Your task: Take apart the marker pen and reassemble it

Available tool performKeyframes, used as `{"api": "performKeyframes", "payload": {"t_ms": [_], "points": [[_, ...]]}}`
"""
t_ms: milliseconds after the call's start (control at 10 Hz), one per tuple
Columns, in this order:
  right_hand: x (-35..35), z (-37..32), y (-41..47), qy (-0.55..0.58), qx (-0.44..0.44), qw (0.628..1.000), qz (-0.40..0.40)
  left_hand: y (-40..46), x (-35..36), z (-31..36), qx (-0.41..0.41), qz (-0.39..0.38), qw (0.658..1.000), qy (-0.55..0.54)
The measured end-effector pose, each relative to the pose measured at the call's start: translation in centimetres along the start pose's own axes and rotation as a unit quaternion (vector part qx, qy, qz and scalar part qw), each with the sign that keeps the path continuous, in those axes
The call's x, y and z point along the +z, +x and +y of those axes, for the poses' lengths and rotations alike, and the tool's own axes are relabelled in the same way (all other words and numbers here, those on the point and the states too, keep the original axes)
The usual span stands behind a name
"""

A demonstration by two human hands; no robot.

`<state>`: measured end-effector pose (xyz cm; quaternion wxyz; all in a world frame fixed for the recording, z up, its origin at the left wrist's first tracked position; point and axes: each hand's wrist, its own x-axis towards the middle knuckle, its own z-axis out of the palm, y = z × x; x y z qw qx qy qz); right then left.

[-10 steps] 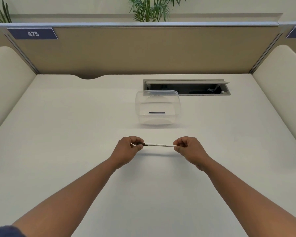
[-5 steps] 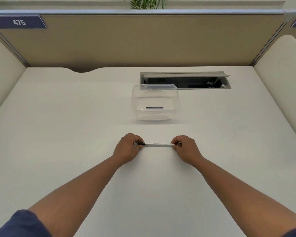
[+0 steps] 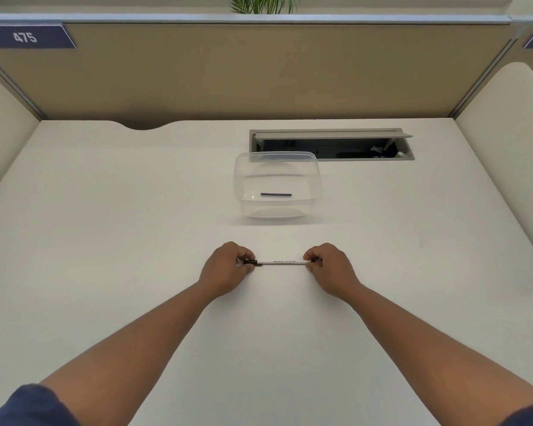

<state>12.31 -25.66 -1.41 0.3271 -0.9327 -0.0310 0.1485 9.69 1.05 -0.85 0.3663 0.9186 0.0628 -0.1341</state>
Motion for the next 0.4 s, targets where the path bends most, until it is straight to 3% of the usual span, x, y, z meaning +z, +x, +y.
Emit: {"api": "performKeyframes", "payload": {"t_ms": [400], "points": [[-0.39, -0.48, 0.01, 0.039, -0.002, 0.999, 0.02, 0.38, -0.85, 0.43, 0.01, -0.012, 1.0, 0.006]]}}
